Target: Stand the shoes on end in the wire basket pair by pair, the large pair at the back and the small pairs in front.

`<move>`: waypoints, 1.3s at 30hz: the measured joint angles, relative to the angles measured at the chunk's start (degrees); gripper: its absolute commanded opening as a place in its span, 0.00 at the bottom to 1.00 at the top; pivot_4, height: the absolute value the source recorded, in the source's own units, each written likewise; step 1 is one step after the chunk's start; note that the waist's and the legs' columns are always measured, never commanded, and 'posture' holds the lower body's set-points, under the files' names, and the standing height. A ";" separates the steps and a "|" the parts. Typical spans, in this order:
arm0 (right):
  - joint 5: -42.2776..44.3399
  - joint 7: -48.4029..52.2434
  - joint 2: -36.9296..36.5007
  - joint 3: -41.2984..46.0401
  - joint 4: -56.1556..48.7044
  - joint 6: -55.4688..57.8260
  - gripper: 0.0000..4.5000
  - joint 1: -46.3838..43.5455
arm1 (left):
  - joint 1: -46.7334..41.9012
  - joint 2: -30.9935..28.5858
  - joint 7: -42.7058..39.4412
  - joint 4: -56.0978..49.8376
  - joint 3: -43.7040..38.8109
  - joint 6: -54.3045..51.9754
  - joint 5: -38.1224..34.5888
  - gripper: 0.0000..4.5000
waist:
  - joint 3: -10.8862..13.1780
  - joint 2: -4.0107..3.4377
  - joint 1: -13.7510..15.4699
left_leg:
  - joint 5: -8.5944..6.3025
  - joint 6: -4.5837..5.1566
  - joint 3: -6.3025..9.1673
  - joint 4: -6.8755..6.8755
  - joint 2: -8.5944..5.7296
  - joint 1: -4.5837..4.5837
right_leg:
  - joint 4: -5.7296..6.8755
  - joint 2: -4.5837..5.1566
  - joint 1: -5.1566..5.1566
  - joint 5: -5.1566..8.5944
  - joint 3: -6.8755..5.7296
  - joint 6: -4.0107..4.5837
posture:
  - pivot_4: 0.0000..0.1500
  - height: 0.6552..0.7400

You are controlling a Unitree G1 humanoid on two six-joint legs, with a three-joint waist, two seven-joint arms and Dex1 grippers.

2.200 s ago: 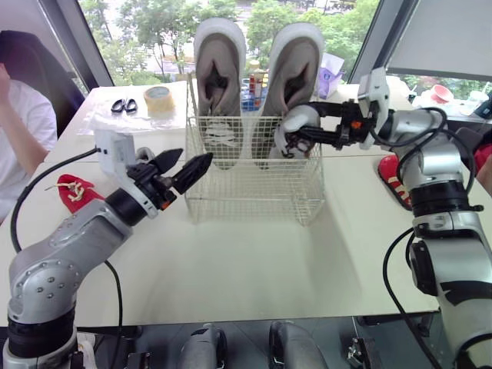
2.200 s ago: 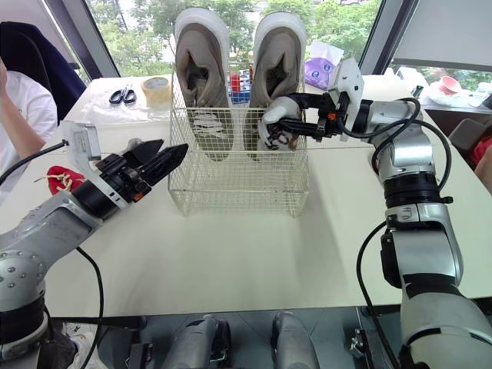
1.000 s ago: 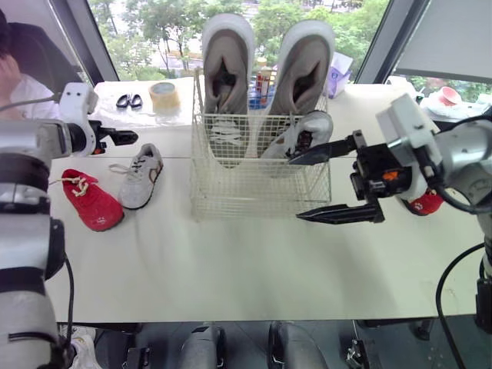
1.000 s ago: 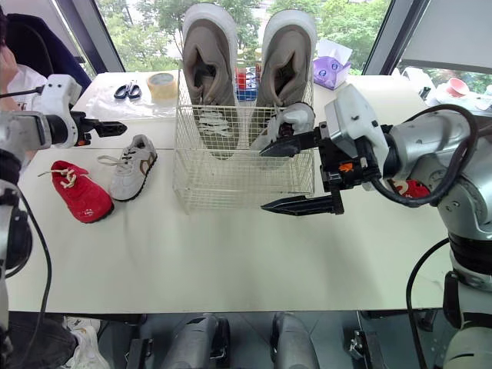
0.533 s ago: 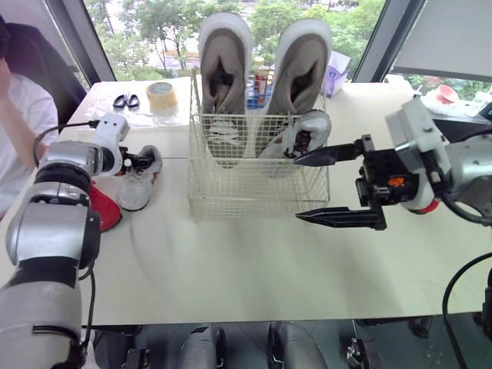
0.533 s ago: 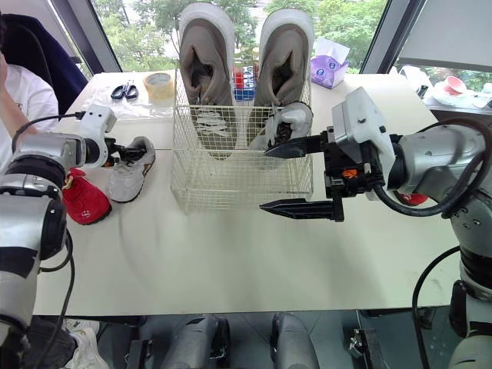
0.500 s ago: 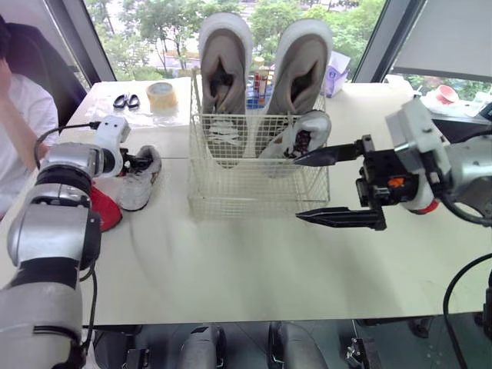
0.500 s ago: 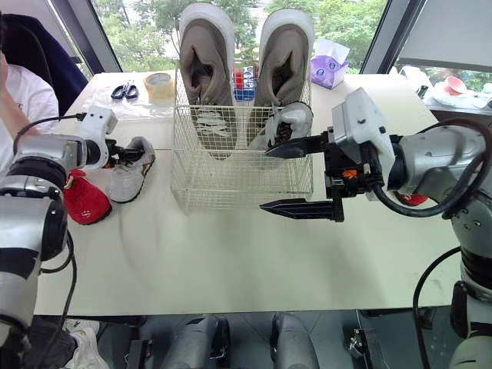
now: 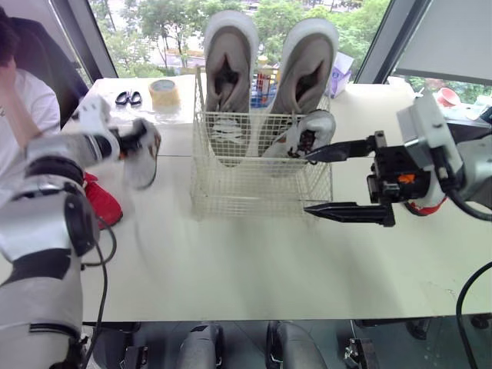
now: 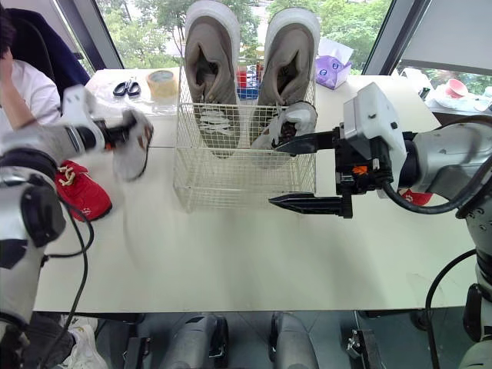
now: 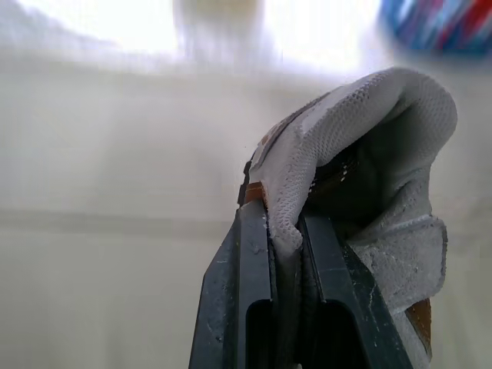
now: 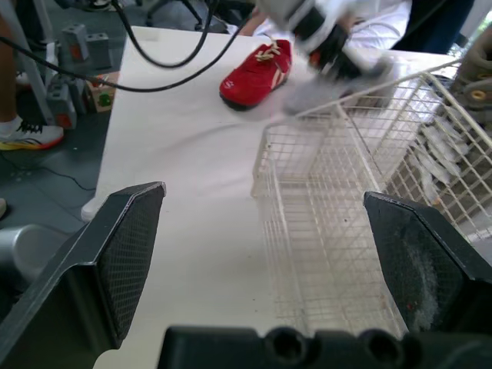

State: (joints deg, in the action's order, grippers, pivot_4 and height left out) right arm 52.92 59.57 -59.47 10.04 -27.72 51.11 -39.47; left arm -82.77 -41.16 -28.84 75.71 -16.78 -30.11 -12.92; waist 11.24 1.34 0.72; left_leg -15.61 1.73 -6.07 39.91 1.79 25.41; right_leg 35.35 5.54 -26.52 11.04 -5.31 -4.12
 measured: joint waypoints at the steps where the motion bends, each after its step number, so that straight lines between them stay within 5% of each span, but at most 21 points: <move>1: 0.01 -0.13 0.02 -0.20 0.63 -0.12 1.00 -0.25 | -0.99 -0.42 0.40 -3.48 -2.35 1.50 -1.83 0.00 | 0.00 0.00 -0.02 | 0.02 -0.03 0.00 0.03 -0.01 0.00 | -0.02 0.02 0.02 -0.04 0.02 -0.08 | 1.00 1.00; 5: 0.35 -0.95 0.04 -0.31 3.11 0.91 1.00 -1.40 | 3.23 1.13 3.71 -30.25 -8.24 1.89 -8.58 0.00 | -0.03 -0.05 -0.17 | 0.02 -0.03 -0.07 0.10 -0.06 -0.07 | -0.08 0.07 0.18 -0.20 0.22 -0.33 | 1.00 1.00; 9: 0.32 -0.88 0.17 -1.23 6.16 1.90 1.00 -3.23 | 16.15 10.51 8.74 -64.77 -11.85 2.38 -16.33 0.00 | -0.04 -0.07 0.18 | 0.02 -0.04 -0.05 0.24 -0.11 -0.09 | -0.13 0.10 0.27 -0.27 0.34 -0.44 | 1.00 1.00; 12: 0.22 -0.56 1.08 -3.39 8.89 3.21 1.00 -7.02 | 17.28 14.25 11.67 -77.43 -2.81 8.97 -10.45 0.00 | -0.03 0.04 0.95 | 0.05 -0.06 -0.04 0.29 -0.17 -0.11 | -0.21 0.05 0.39 -0.40 0.29 -0.40 | 1.00 1.00; 16: 0.08 0.84 2.36 -7.12 9.82 4.17 1.00 -8.52 | 11.78 21.88 12.73 -81.43 3.63 16.77 -9.03 0.00 | -0.14 -0.13 1.54 | -0.05 0.12 -0.09 0.30 -0.18 -0.27 | -0.24 0.05 0.51 -0.40 0.38 -0.40 | 1.00 1.00; 20: 1.16 0.52 -0.48 -5.70 8.33 7.91 1.00 -7.32 | 19.04 29.82 15.91 -82.13 8.54 24.08 -4.82 0.00 | -0.24 -0.31 1.52 | -0.09 0.19 -0.13 0.23 -0.15 -0.58 | -0.22 0.03 0.77 -0.40 0.40 -0.40 | 1.00 1.00; 39: 8.70 -9.91 -2.44 4.12 1.98 14.99 1.00 -1.15 | 42.13 39.99 18.97 -80.60 22.91 44.19 12.27 0.00 | -0.24 -0.33 1.57 | -0.27 0.49 -0.11 0.26 -0.10 -0.62 | -0.25 0.02 0.81 -0.41 0.40 -0.37 | 1.00 1.00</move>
State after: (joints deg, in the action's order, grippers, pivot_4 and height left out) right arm 61.62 49.66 -61.91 14.16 -25.75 66.10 -40.63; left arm -40.64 -1.17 -9.88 -4.88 6.12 14.08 -0.65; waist 11.00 1.01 2.28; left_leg -15.88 2.22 -6.18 40.17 1.69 24.79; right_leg 35.11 5.56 -25.71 10.63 -4.92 -4.49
